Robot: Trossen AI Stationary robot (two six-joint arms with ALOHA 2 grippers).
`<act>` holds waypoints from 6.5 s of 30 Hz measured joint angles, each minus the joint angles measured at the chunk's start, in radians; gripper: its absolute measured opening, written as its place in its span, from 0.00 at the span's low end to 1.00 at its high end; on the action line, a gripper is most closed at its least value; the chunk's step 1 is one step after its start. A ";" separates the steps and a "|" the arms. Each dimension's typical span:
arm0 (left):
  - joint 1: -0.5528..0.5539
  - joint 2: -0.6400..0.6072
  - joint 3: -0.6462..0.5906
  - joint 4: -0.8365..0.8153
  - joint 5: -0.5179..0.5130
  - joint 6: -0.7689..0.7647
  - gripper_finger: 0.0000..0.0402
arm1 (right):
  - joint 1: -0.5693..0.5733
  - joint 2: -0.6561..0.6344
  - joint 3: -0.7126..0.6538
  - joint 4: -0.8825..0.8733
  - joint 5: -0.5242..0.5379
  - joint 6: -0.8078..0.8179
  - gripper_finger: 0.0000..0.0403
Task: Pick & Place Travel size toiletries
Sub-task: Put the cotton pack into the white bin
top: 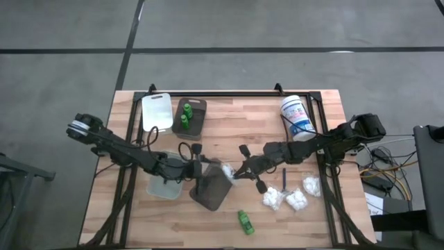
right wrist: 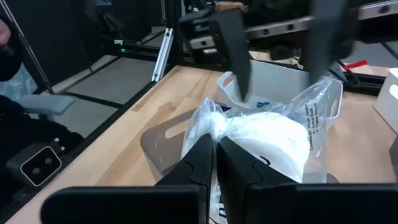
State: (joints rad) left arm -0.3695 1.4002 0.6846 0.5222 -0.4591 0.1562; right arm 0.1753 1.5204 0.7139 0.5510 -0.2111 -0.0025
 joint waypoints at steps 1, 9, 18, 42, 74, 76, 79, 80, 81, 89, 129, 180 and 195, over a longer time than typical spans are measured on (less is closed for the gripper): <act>0.000 0.000 0.000 -0.001 -0.040 0.000 0.53 | 0.001 0.000 0.000 0.000 0.000 0.000 0.03; 0.015 0.000 0.000 -0.001 0.013 -0.076 0.64 | 0.004 0.000 0.000 0.002 -0.002 -0.005 0.03; 0.047 0.066 0.001 0.057 0.102 -0.134 0.64 | 0.004 0.000 -0.001 0.012 -0.002 -0.009 0.03; 0.049 0.116 0.001 0.158 0.156 -0.101 0.06 | 0.004 0.000 -0.001 0.013 0.000 -0.027 0.05; 0.049 -0.061 -0.002 -0.066 0.106 -0.131 0.04 | -0.006 -0.009 0.000 0.001 0.004 -0.004 0.45; 0.049 -0.080 -0.002 -0.086 0.082 -0.131 0.04 | -0.006 -0.009 0.001 0.001 0.005 -0.002 0.46; 0.049 -0.116 -0.003 -0.120 0.034 -0.131 0.04 | -0.006 -0.009 0.002 0.001 0.005 -0.002 0.46; 0.049 -0.128 -0.003 -0.133 0.018 -0.130 0.04 | -0.006 -0.009 0.002 0.000 0.004 -0.001 0.46; 0.049 -0.140 -0.003 -0.148 0.005 -0.130 0.04 | -0.006 -0.009 0.002 -0.001 0.004 0.000 0.46; 0.050 -0.235 -0.003 -0.243 -0.077 -0.130 0.04 | -0.005 -0.009 0.002 0.000 0.004 0.000 0.39; 0.508 -0.562 -0.002 -0.750 -0.208 -0.285 0.04 | -0.006 -0.008 0.002 -0.024 0.002 0.000 0.08; 1.143 -0.550 -0.035 -1.038 0.019 -0.307 0.04 | -0.005 -0.008 0.002 -0.023 0.003 0.002 0.37; 1.154 -0.457 -0.139 -1.027 0.001 -0.277 0.11 | -0.005 -0.008 0.002 -0.023 0.003 0.002 0.41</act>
State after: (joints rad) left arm 0.7841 0.9436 0.5453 -0.5053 -0.4580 -0.1207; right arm 0.1699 1.5120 0.7155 0.5282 -0.2081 -0.0002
